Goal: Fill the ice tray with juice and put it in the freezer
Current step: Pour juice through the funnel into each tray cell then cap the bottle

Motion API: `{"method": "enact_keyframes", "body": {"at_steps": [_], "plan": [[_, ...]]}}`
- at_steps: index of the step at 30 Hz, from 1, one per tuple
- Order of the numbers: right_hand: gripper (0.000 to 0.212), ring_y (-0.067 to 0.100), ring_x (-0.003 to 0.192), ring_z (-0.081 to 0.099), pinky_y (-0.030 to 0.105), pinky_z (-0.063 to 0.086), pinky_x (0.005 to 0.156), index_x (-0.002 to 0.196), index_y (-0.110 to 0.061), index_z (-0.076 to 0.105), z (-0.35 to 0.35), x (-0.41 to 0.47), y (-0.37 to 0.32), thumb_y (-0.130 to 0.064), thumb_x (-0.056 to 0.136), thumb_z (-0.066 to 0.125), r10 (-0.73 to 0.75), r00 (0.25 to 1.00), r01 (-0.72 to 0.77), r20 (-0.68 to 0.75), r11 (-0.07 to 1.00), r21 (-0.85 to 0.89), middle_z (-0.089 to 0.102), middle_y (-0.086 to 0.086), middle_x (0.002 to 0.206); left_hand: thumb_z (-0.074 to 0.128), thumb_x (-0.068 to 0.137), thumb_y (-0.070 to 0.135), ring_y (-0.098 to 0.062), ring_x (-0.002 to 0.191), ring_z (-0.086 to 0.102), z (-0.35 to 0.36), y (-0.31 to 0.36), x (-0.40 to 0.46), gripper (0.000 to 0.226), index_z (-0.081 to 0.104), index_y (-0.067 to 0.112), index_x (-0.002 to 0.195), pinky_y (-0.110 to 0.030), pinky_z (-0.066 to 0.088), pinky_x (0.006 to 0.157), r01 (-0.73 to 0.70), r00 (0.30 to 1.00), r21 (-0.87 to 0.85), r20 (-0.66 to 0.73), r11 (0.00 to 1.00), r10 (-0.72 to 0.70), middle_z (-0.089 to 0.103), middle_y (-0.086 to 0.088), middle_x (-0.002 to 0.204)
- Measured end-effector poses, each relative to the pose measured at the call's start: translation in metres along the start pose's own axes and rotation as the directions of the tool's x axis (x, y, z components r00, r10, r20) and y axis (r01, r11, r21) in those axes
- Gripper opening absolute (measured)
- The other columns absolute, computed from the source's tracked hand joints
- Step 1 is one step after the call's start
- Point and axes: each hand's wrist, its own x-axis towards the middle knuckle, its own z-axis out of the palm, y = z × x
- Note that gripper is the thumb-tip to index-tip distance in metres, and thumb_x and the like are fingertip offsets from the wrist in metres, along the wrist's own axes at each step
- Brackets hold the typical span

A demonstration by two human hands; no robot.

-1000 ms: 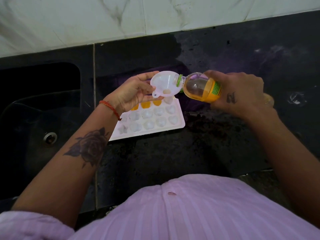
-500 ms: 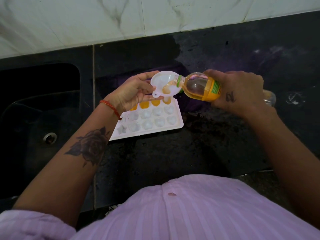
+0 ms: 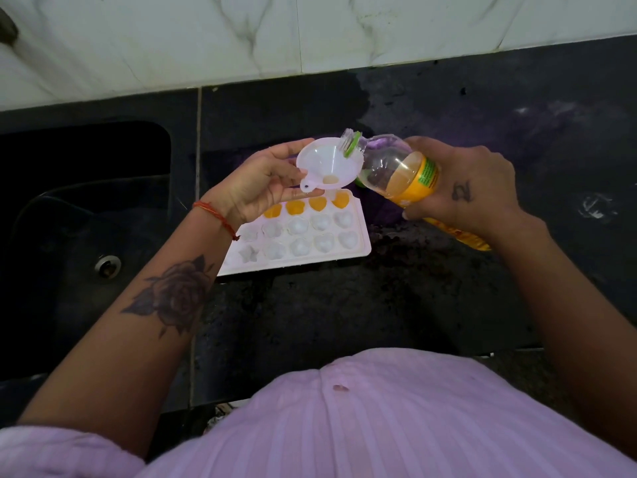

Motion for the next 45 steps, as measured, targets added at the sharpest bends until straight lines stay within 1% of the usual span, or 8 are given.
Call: {"method": "enact_keyframes", "body": {"at_steps": [6,11,13,17,20,24,38,45], "plan": [[0.082,0.035,0.091,0.062,0.030,0.033,0.069,0.132,-0.036,0.045,0.003,0.005,-0.027,-0.045,0.058,0.080,-0.081,0.997,0.081,-0.009,0.997,0.013,0.069,0.009,0.101,0.044,0.086,-0.013,-0.027,0.106,0.066,-0.024,0.002,-0.023,0.046,0.059,0.012,0.121,-0.032,0.059,0.073,-0.036,0.999,-0.013,-0.031,0.999,0.035,0.062,-0.011,0.125],[0.083,0.035,0.094,0.060,0.033,0.039,0.073,0.132,-0.039,0.042,0.008,0.011,-0.057,-0.043,0.058,0.079,-0.130,0.990,0.128,0.045,0.991,0.043,0.068,0.007,0.104,0.045,0.086,-0.013,-0.025,0.103,0.067,-0.050,0.000,-0.048,0.046,0.057,0.012,0.122,-0.030,0.058,0.071,-0.061,0.996,-0.008,-0.064,0.998,0.060,0.064,-0.011,0.120],[0.083,0.034,0.095,0.060,0.032,0.037,0.072,0.133,-0.039,0.041,0.012,0.013,-0.069,-0.043,0.059,0.079,-0.158,0.986,0.155,0.060,0.987,0.045,0.067,0.006,0.105,0.046,0.085,-0.013,-0.025,0.101,0.068,-0.061,0.000,-0.060,0.047,0.057,0.012,0.123,-0.029,0.058,0.071,-0.063,0.995,-0.016,-0.079,0.998,0.061,0.065,-0.010,0.118],[0.083,0.030,0.094,0.059,0.029,0.034,0.070,0.134,-0.039,0.039,0.018,0.016,-0.089,-0.043,0.061,0.078,-0.202,0.976,0.201,0.079,0.979,0.022,0.066,0.004,0.106,0.047,0.084,-0.012,-0.027,0.106,0.066,-0.084,-0.002,-0.081,0.052,0.051,0.010,0.131,-0.031,0.058,0.074,-0.050,0.990,0.010,-0.131,0.999,0.051,0.060,-0.013,0.126],[0.082,0.029,0.092,0.060,0.029,0.036,0.069,0.135,-0.039,0.039,0.021,0.016,-0.101,-0.042,0.062,0.077,-0.241,0.967,0.241,0.086,0.970,0.014,0.066,0.003,0.105,0.048,0.083,-0.011,-0.026,0.104,0.067,-0.099,-0.004,-0.096,0.052,0.053,0.011,0.129,-0.030,0.058,0.072,-0.047,0.988,0.003,-0.149,0.999,0.047,0.060,-0.013,0.125],[0.080,0.027,0.089,0.059,0.028,0.030,0.066,0.134,-0.037,0.040,0.025,0.016,-0.113,-0.040,0.063,0.078,-0.273,0.958,0.273,0.087,0.962,0.005,0.066,0.003,0.101,0.048,0.083,-0.012,-0.026,0.103,0.067,-0.109,-0.008,-0.106,0.049,0.056,0.013,0.125,-0.031,0.059,0.073,-0.039,0.986,0.003,-0.161,0.999,0.039,0.064,-0.012,0.121],[0.076,0.031,0.094,0.059,0.032,0.037,0.070,0.136,-0.038,0.035,0.033,0.014,-0.121,-0.039,0.071,0.073,-0.306,0.949,0.316,0.081,0.931,-0.185,0.066,0.005,0.107,0.045,0.085,-0.014,-0.025,0.097,0.069,-0.113,-0.011,-0.111,0.052,0.053,0.012,0.129,-0.030,0.059,0.069,0.006,0.977,0.036,-0.212,0.999,0.002,0.062,-0.014,0.120],[0.075,0.031,0.095,0.058,0.034,0.033,0.070,0.137,-0.039,0.032,0.032,0.013,-0.121,-0.038,0.074,0.071,-0.304,0.949,0.316,0.088,0.919,-0.236,0.064,0.006,0.108,0.045,0.085,-0.013,-0.025,0.098,0.069,-0.113,-0.013,-0.113,0.050,0.054,0.012,0.127,-0.030,0.059,0.069,-0.006,0.978,0.029,-0.209,1.000,0.012,0.064,-0.012,0.118]]}}
